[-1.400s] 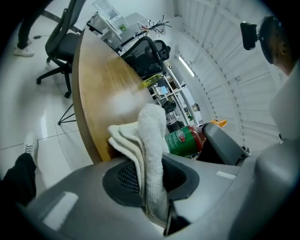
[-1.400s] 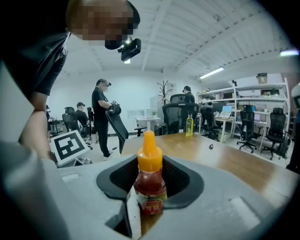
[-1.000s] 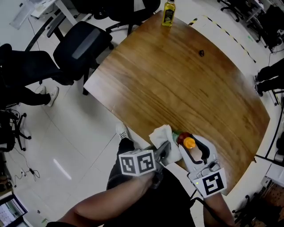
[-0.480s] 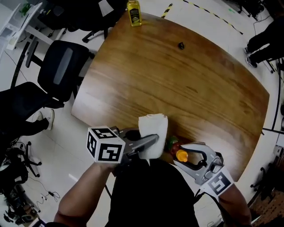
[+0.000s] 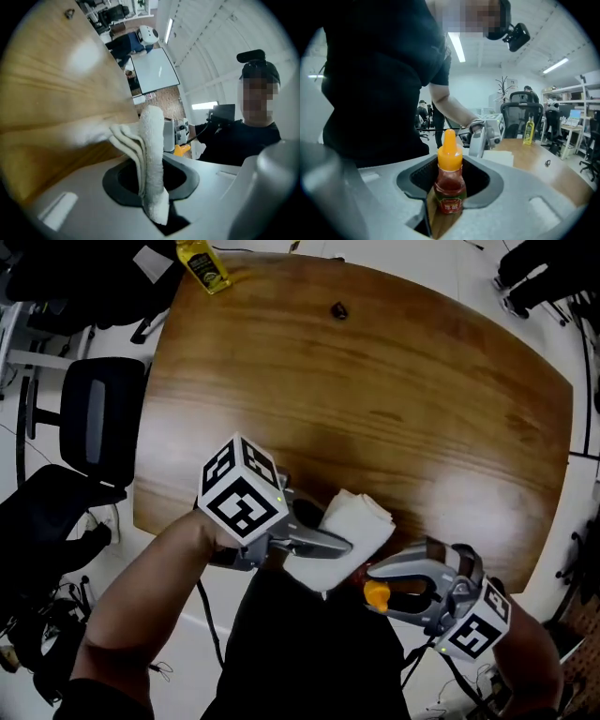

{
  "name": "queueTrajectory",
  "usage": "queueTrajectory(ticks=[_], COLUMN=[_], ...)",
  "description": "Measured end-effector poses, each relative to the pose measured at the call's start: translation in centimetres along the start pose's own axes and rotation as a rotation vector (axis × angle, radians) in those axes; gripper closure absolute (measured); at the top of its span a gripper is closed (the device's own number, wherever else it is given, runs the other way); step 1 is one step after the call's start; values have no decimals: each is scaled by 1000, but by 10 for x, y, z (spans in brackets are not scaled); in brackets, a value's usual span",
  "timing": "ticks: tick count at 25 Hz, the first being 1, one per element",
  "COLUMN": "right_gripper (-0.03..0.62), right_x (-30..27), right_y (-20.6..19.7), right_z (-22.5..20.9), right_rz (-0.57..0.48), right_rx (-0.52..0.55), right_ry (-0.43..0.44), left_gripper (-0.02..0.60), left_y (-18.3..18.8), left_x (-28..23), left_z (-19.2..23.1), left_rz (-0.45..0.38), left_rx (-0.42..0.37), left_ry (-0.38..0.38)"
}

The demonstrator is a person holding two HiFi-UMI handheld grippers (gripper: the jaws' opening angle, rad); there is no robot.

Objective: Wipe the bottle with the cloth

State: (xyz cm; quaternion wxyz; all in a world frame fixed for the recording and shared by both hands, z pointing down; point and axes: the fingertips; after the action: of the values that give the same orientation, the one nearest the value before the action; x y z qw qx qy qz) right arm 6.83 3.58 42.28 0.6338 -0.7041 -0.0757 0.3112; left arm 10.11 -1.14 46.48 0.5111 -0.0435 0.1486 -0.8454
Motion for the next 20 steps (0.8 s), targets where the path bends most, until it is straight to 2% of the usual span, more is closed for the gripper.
queueTrajectory(ticks=[3,6,13,20], right_gripper=[454,454,453,453], right_x=[0,-1,-1,-1], right_y=[0,-1,-4,-6], right_z=[1,1,0,2], right_rz=[-2,-8,-14,-4], right_rx=[0,7,22,27], right_ry=[14,19,22,17], left_gripper=[485,486,486,488], left_y=[-3,-1,-12,-17], left_x=[-12,-20,-33,-40], left_z=[5,16,53,69], left_rz=[142,250,431,552], left_rx=[-12,-40,-66,-120], left_ry=[-34,-24,92,218])
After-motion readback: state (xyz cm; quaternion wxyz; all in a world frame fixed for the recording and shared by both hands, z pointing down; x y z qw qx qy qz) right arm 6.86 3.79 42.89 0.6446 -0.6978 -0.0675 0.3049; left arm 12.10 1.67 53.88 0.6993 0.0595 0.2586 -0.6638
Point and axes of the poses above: the fingertips, and each gripper's own axes: x backward along the fingers, z to its left, y out of its top, and after that the axes turned 5 degrees about -z, right-handed
